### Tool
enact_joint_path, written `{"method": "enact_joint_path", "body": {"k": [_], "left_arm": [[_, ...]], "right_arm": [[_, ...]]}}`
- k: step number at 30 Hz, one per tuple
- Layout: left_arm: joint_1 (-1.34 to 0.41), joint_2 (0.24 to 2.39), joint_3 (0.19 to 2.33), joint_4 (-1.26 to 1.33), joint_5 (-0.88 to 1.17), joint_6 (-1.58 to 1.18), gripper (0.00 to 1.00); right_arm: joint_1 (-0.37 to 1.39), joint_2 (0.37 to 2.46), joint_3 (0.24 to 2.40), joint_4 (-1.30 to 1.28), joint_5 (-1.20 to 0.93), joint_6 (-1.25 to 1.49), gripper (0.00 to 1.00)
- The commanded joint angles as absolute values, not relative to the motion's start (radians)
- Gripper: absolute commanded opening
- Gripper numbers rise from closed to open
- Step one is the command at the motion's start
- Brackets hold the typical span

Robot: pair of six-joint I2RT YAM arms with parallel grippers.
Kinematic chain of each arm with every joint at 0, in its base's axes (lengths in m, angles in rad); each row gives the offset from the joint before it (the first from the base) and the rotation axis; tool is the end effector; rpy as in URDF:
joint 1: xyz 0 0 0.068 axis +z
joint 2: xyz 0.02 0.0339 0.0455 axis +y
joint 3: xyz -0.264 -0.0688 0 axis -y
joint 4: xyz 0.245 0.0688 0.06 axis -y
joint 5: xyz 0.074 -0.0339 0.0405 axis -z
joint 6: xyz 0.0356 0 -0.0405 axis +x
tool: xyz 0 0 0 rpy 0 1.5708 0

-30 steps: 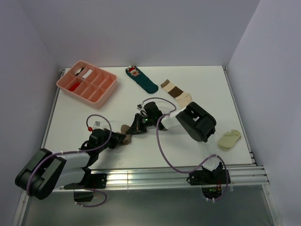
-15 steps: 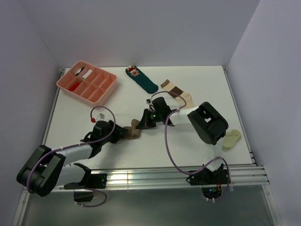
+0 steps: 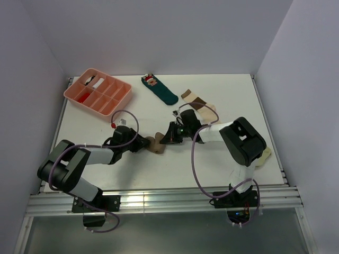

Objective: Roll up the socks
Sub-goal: Roll the sock at the center of the board.

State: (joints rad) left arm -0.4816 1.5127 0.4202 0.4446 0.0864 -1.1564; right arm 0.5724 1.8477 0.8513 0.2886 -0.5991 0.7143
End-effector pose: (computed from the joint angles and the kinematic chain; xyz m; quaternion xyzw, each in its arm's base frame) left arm 0.2272 -0.1222 0.1211 -0.2780 0.8505 -0.3513 0.2755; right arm 0.2869 0.2087 0.1271 -0.0616 0.8745 0.4542 0.1589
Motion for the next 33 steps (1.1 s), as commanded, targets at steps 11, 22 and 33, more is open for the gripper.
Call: {"method": "enact_joint_path", "body": {"k": [11,22,33], "left_arm": [[-0.449,1.66,0.463,0.365,0.063,-1.1,0.31],[-0.449,1.643,0.491,0.362,0.037,-1.071,0.34],[-0.474,1.505,0.5,0.322,0.046,-1.062,0.48]], "right_arm": [[0.497,1.753,0.79,0.419,-0.727,0.735,0.0],[0.525,1.839,0.948,-0.02,-0.536,0.54,0.0],[0.601,1.911,1.193,-0.454,-0.213,0.511,0.0]]}}
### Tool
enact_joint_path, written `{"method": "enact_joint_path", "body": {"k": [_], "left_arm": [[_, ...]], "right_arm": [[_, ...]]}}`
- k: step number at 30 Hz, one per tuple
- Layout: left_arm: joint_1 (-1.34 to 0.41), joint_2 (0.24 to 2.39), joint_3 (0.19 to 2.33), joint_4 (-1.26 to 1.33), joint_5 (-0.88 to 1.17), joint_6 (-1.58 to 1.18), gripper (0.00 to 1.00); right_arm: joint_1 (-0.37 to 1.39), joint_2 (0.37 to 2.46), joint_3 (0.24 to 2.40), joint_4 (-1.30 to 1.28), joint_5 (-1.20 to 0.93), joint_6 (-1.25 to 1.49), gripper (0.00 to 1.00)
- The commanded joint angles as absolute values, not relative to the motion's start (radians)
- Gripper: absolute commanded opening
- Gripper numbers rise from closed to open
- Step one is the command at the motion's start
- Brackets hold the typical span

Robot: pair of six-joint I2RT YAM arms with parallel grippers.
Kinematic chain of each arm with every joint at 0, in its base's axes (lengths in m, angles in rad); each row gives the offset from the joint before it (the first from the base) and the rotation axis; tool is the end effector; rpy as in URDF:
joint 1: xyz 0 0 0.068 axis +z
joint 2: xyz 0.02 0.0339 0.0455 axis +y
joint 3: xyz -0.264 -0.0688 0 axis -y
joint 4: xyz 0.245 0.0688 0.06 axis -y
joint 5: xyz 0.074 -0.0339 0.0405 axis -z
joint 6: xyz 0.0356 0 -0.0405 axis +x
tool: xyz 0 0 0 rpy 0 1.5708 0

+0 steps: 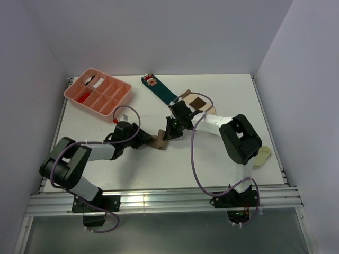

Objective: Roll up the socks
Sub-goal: Roll the sock at the center of the board.

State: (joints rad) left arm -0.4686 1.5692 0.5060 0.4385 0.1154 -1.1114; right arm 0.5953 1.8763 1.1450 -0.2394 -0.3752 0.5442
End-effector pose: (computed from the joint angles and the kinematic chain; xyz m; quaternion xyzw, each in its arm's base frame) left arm 0.2478 -0.1300 0.1286 -0.2558 0.8515 -0.3592 0.2837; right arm 0.3092 0.2252 0.1579 -0.0791 0.9368 0.3067 0.1484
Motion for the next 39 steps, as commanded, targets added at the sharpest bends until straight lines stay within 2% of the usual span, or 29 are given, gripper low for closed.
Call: {"method": "enact_joint_path", "body": {"k": [1,9,14,21,32,39], "left_arm": [[-0.479,1.484,0.502,0.308,0.025,-1.048,0.52],[-0.658,1.267,0.531,0.249,-0.202,-0.845,0.69],[-0.83,1.294,0.548,0.258,-0.351,-0.744,0.71],[-0.995,1.426,0.646,0.236,-0.593,-0.651,0.66],[-1.084,1.661,0.845,0.178,-0.67,-0.575,0.65],[-1.104,1.741,0.876,0.109,-0.715,-0.613,0.58]], "right_arm": [[0.603,1.917,1.227,-0.477,-0.203,0.514,0.0],[0.649,1.997,1.405,-0.699,-0.092,0.534,0.0],[0.673,2.045,1.508,-0.804,-0.061,0.545,0.0],[0.681,2.074,1.562,-0.853,-0.077,0.554,0.0],[0.686,2.085,1.572,-0.864,-0.097,0.572,0.0],[0.686,2.088,1.566,-0.853,-0.12,0.58,0.0]]}}
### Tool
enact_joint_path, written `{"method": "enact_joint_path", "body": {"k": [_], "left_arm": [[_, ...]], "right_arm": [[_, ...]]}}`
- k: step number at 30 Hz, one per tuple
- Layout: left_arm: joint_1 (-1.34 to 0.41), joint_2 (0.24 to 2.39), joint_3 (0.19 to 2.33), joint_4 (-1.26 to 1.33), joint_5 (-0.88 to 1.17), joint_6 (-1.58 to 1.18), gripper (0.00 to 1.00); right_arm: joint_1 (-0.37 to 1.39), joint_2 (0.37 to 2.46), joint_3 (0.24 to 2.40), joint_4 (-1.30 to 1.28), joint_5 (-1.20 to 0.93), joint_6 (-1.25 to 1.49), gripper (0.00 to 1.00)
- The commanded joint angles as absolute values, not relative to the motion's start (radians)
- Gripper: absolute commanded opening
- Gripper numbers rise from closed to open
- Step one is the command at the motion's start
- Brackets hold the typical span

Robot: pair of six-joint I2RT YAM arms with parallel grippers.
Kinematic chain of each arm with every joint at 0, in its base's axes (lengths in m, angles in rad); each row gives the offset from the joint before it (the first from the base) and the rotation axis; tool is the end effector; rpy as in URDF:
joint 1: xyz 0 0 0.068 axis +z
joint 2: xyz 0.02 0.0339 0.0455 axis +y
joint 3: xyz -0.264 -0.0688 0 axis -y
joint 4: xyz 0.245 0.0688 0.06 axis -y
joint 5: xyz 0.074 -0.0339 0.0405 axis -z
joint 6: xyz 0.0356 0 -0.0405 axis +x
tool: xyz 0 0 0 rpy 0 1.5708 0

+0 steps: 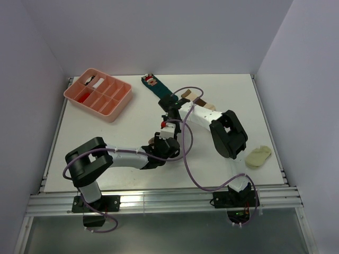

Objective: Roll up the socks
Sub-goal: Roll the sock at the center of the board.

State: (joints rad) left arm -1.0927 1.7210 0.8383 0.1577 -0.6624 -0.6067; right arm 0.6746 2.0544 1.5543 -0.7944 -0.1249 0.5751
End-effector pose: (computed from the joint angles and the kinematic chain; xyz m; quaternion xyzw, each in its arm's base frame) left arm 0.1749 -0.2899 0.1557 0.0780 0.8691 -0.0957 0.4789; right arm 0.3224 0.2635 0.1772 -0.0577 0.9869 0.1305 0.0753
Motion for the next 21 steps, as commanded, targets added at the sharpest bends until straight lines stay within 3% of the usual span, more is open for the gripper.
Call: {"method": "enact_joint_path", "body": {"k": [1,4,6,7,8,10,13,17,21], "left_arm": [[-1.108,1.756,0.885,0.086,-0.722,-0.62,0.57],[-1.106,1.79,0.894,0.068,-0.744,-0.632,0.49],[-1.106,1.807,0.91,0.043,-0.746,-0.644,0.37],[-1.106,1.822,0.913,0.037,-0.741,-0.647,0.3],[-1.106,1.827,0.914,0.023,-0.738,-0.658,0.14],[-1.106,1.832,0.907,0.014,-0.73,-0.672,0.01],[-1.103,1.807,0.87,0.024,-0.689,-0.695,0.01],[-1.077,1.735,0.804,0.064,-0.586,-0.733,0.01],[-0.997,1.649,0.715,0.161,-0.395,-0.75,0.01]], "right_arm": [[0.686,2.088,1.566,-0.85,-0.121,0.581,0.0],[0.686,2.088,1.562,-0.845,-0.13,0.581,0.0],[0.686,2.088,1.557,-0.838,-0.136,0.584,0.0],[0.686,2.086,1.555,-0.833,-0.146,0.584,0.0],[0.686,2.083,1.548,-0.827,-0.15,0.586,0.0],[0.686,2.065,1.531,-0.793,-0.173,0.597,0.0],[0.673,2.025,1.464,-0.71,-0.216,0.624,0.04],[0.632,1.944,1.349,-0.52,-0.369,0.687,0.33],[0.589,1.83,1.25,-0.291,-0.425,0.776,0.48]]}}
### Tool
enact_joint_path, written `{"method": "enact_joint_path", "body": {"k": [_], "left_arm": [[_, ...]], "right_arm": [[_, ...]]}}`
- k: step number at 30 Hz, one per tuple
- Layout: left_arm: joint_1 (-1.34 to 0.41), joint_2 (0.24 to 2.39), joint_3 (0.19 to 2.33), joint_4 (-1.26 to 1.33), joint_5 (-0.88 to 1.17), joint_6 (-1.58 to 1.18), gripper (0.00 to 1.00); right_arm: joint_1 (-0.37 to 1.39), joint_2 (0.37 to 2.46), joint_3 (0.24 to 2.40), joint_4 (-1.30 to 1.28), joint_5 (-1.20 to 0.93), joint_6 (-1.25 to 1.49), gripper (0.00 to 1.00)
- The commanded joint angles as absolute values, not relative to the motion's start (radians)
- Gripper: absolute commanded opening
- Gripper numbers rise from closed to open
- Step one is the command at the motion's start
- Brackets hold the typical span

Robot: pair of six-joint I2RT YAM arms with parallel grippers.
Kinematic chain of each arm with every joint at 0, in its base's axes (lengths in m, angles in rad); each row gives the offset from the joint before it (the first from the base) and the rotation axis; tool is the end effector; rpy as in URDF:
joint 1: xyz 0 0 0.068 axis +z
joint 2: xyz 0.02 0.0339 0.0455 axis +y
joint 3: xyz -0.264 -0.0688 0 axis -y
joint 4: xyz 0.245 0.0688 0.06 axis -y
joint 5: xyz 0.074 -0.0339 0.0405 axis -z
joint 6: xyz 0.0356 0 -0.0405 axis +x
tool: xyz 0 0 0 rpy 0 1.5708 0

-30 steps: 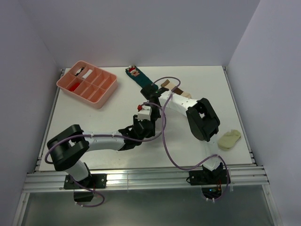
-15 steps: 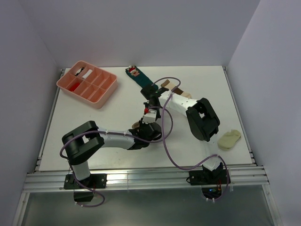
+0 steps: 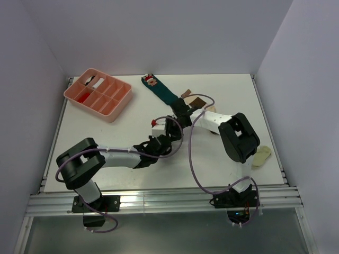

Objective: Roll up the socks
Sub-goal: Roll the sock at the center of the board.

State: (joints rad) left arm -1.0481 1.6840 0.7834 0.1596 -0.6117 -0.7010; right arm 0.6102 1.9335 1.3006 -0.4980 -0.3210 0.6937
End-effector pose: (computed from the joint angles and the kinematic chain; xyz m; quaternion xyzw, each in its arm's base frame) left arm 0.1800 -0.2715 0.1514 0.0311 0.8805 -0.1182 0.4579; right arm 0.3153 0.2342 0.1663 0.0054 0.9640 0.2547 0.0766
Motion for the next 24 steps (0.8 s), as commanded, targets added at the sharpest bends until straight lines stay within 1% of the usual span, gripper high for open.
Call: {"method": "enact_joint_path", "body": {"k": [1,5,8,11,14,15,19,21,24], "left_arm": [[-0.982,1.623,0.686,0.191,-0.361,-0.756,0.01],[-0.899,1.565,0.614,0.256,-0.192,-0.808,0.0],[-0.821,1.526,0.543,0.345,-0.077,-0.857,0.01],[-0.738,1.506,0.483,0.425,0.084,-0.909,0.01],[-0.658,1.514,0.439,0.48,0.17,-0.974,0.01],[-0.619,1.52,0.424,0.541,0.234,-0.991,0.01],[-0.531,1.601,0.377,0.646,0.348,-1.058,0.01],[-0.499,1.627,0.362,0.721,0.383,-1.094,0.01],[-0.47,1.667,0.345,0.753,0.419,-1.115,0.01]], "right_arm": [[0.581,1.815,1.227,-0.264,-0.425,0.784,0.5],[0.545,1.735,1.169,-0.163,-0.393,0.827,0.62],[0.503,1.658,1.085,-0.052,-0.371,0.868,0.69],[0.48,1.608,1.014,0.032,-0.386,0.88,0.7],[0.485,1.598,0.937,0.104,-0.414,0.888,0.69],[0.486,1.598,0.918,0.138,-0.419,0.902,0.69],[0.531,1.603,0.792,0.251,-0.413,0.93,0.68],[0.569,1.615,0.755,0.323,-0.394,0.955,0.68],[0.603,1.66,0.704,0.423,-0.396,0.997,0.67]]}}
